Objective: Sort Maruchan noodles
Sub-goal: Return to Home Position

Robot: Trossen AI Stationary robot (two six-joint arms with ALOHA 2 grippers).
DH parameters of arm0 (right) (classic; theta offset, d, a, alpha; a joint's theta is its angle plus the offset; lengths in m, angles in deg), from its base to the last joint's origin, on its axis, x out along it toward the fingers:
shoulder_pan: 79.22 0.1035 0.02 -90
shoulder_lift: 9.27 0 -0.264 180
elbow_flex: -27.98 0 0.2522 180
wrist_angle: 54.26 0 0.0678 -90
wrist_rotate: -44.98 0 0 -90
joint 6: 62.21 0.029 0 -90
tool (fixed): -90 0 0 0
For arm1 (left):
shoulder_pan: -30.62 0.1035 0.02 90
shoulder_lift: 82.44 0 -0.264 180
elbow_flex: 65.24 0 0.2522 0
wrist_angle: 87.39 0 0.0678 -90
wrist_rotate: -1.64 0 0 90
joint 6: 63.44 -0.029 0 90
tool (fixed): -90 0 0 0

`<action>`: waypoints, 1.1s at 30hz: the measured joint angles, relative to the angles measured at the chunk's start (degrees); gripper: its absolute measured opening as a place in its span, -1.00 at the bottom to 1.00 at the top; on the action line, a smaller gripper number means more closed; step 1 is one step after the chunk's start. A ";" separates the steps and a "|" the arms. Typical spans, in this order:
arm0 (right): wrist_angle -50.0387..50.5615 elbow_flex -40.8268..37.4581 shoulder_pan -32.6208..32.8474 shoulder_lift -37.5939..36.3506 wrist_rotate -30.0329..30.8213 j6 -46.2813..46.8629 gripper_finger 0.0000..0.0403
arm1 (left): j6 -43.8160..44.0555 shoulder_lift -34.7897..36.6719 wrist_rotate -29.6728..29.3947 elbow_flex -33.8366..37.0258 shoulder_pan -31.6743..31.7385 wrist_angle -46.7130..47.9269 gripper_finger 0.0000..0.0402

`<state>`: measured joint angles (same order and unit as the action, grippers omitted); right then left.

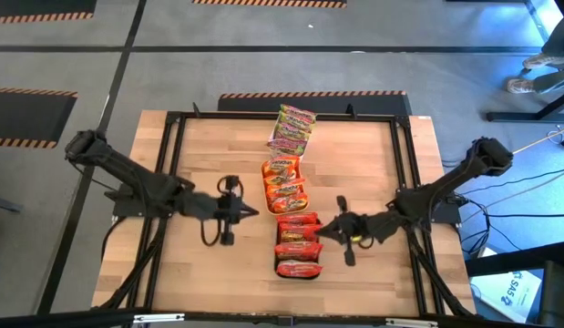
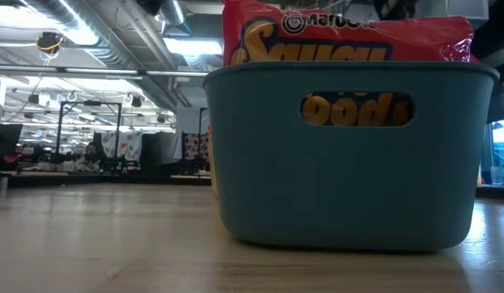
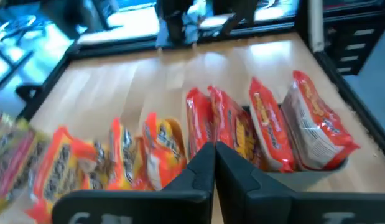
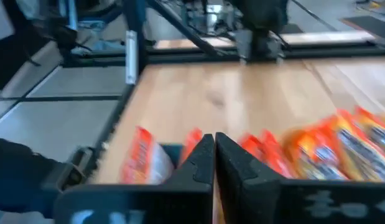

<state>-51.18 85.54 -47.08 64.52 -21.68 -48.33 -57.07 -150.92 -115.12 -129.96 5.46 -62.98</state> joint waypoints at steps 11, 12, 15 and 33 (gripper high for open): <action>-7.67 -15.51 -9.27 -12.10 -7.59 0.76 -1.00 | -8.12 12.07 24.14 15.30 19.07 -16.93 -0.99; -7.97 -16.51 -10.01 -13.14 -7.94 0.69 -1.00 | -8.31 12.76 26.91 16.66 20.84 -19.71 -0.99; -10.15 -19.70 -11.73 -15.62 -8.05 0.65 -1.00 | -7.93 16.21 33.58 21.40 25.93 -24.12 -0.99; -25.82 -40.30 -11.93 -31.90 0.67 1.19 -1.00 | -4.81 32.43 32.96 38.88 41.69 -30.43 -0.98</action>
<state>-77.00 45.23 -59.01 32.62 -21.01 -47.14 -61.87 -118.49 -82.16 -91.08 47.15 -93.41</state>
